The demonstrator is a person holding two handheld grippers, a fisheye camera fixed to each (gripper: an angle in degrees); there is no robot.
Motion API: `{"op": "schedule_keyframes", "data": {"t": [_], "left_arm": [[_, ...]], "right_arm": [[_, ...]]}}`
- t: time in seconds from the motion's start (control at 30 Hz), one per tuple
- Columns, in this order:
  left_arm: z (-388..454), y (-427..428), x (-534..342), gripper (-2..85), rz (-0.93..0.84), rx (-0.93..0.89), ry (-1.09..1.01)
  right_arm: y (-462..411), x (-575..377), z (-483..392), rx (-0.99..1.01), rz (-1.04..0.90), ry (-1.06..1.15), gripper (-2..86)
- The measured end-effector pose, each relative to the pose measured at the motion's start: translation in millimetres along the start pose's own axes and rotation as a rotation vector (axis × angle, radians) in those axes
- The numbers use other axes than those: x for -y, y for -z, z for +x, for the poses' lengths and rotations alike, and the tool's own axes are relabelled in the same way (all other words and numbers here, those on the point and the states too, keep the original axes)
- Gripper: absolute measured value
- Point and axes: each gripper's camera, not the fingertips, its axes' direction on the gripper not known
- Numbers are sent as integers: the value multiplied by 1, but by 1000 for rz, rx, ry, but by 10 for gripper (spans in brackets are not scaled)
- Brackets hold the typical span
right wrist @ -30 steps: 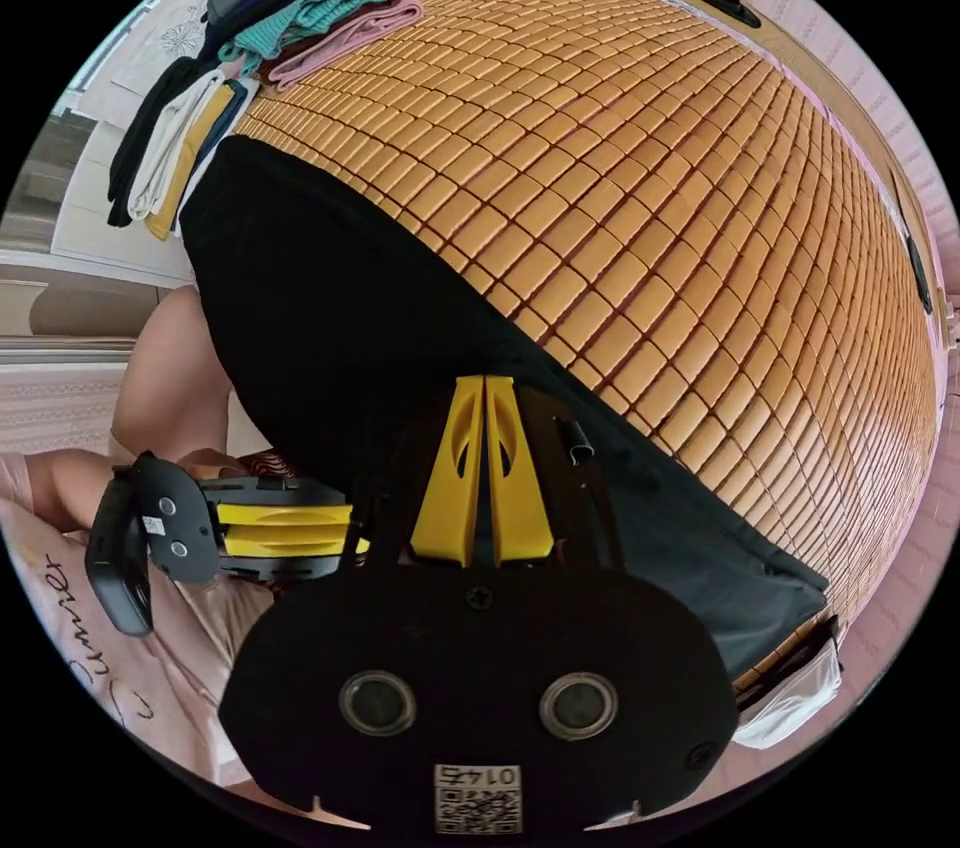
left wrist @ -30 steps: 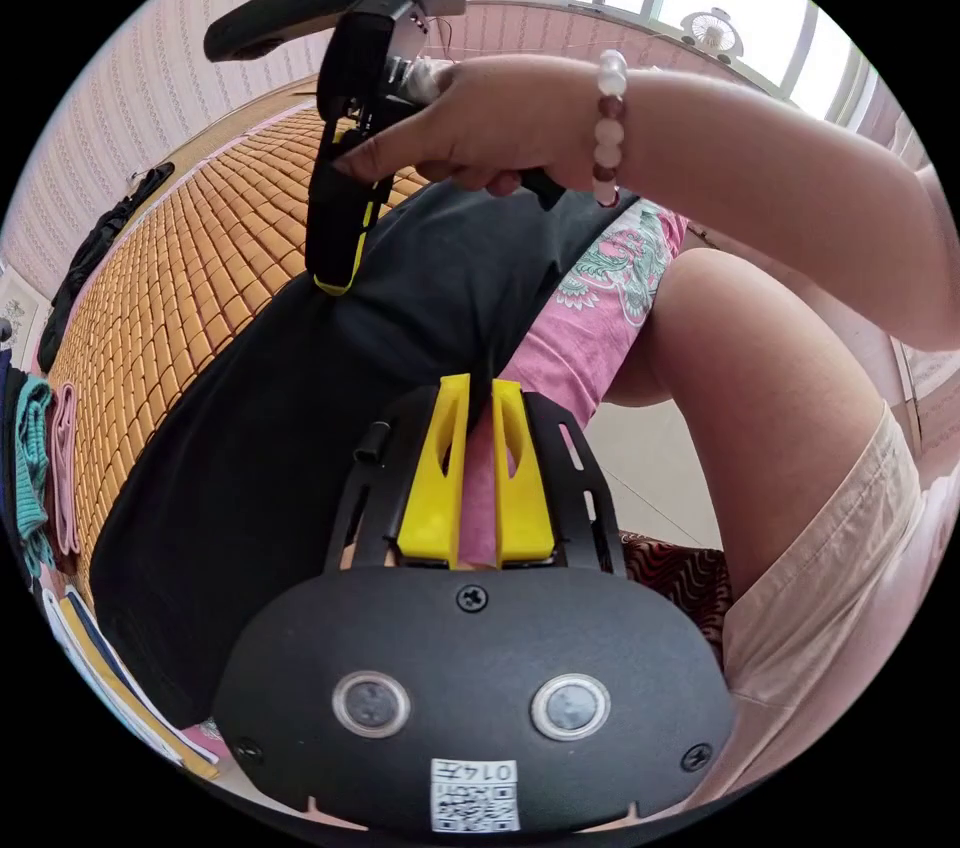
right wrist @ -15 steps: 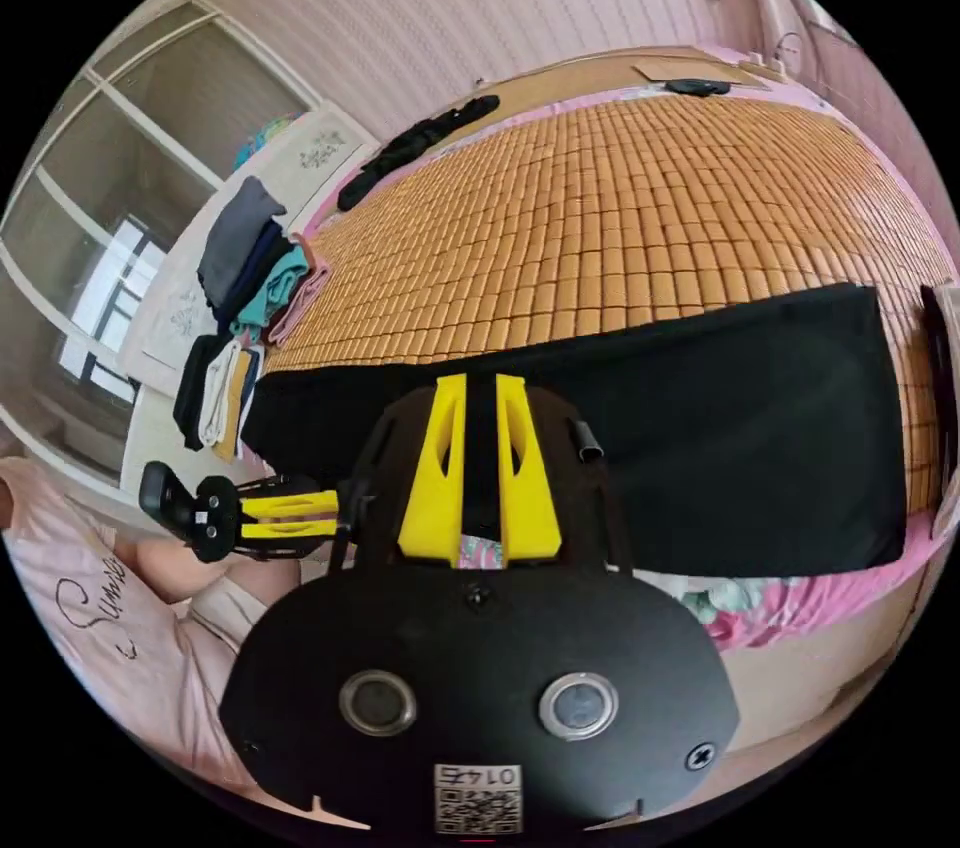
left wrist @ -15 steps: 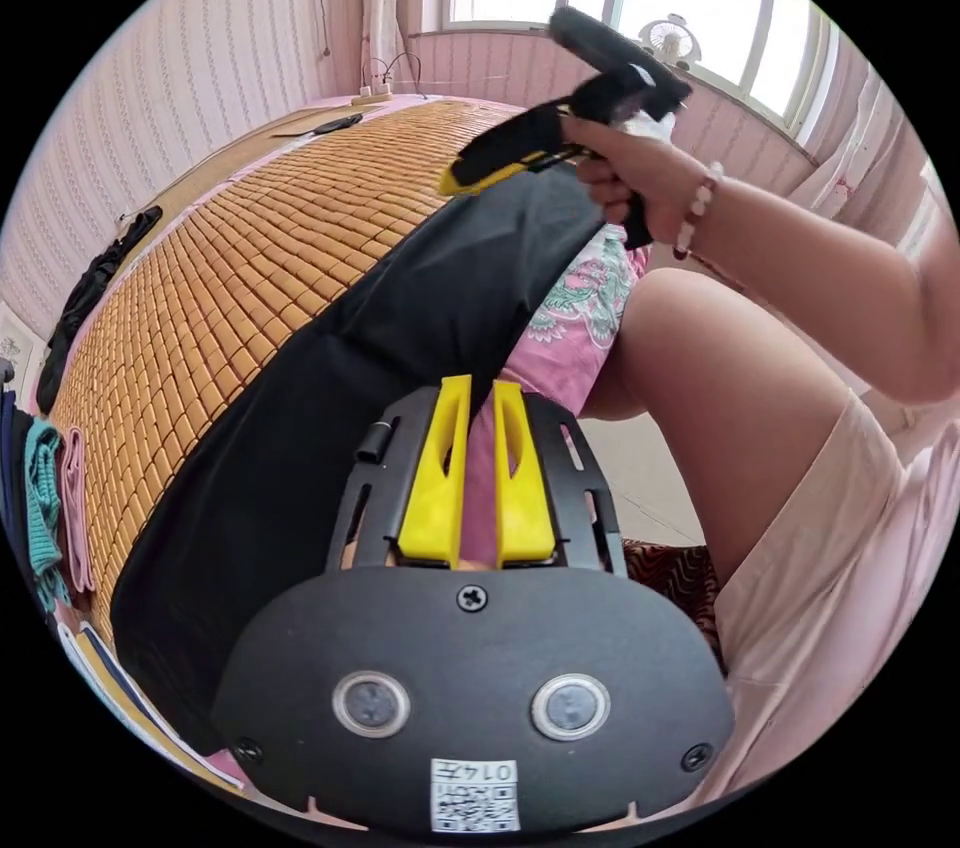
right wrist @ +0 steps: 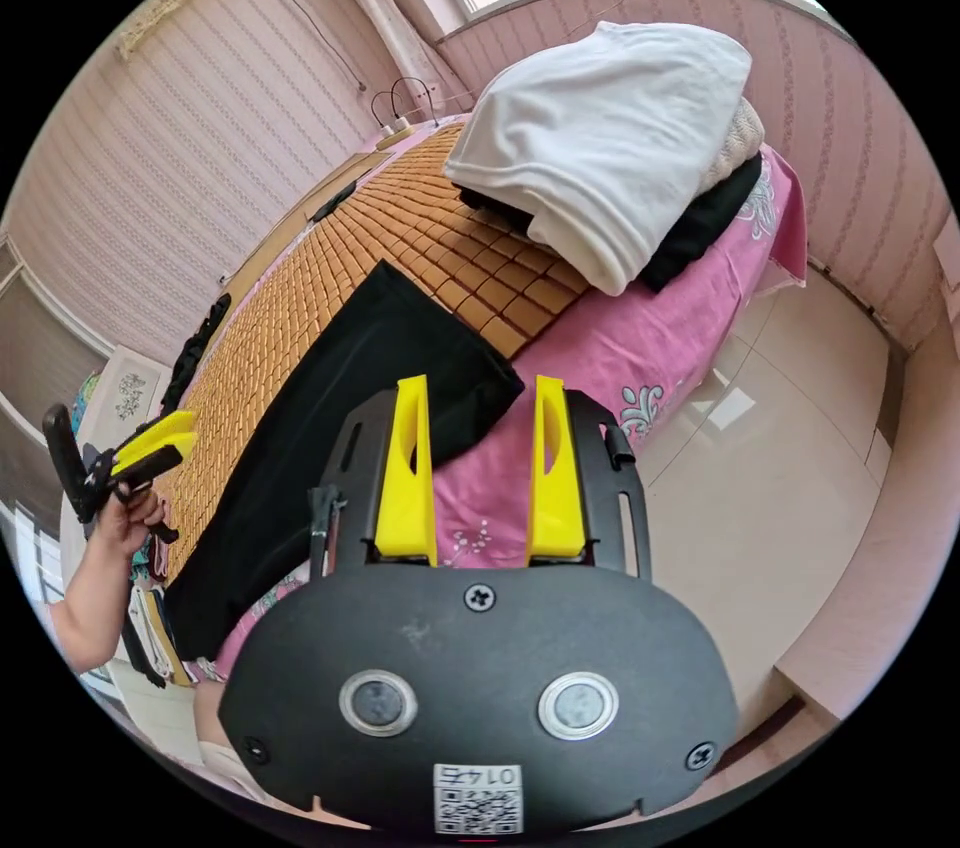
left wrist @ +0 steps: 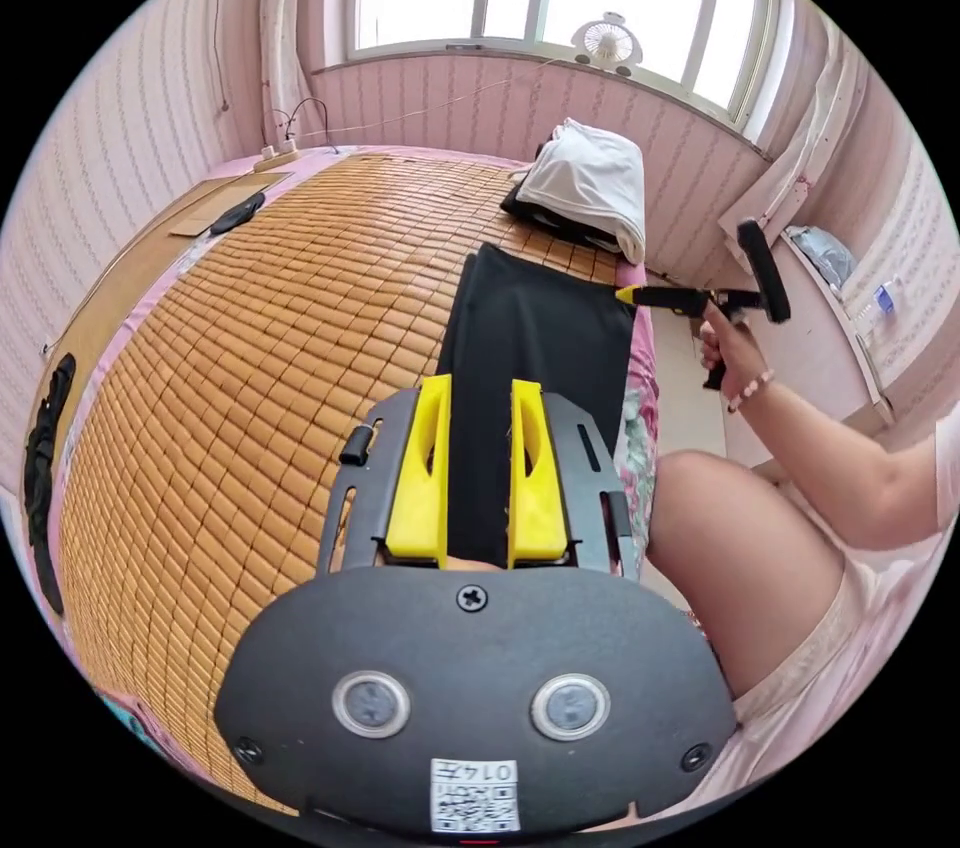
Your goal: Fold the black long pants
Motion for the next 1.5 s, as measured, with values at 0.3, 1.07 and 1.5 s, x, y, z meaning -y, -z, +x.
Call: {"op": "schedule_keyframes", "data": {"t": [0.3, 1.07, 1.5], "left_arm": [[-9, -155, 145, 109, -144, -13, -37], [4, 105, 184, -8, 233, -237, -106], [-134, 323, -402, 53, -4, 271, 811]], "right_arm": [[-7, -34, -8, -68, 51, 175, 79], [190, -64, -53, 478, 419, 494, 21], [-24, -304, -369, 535, -589, 1140, 94]]}}
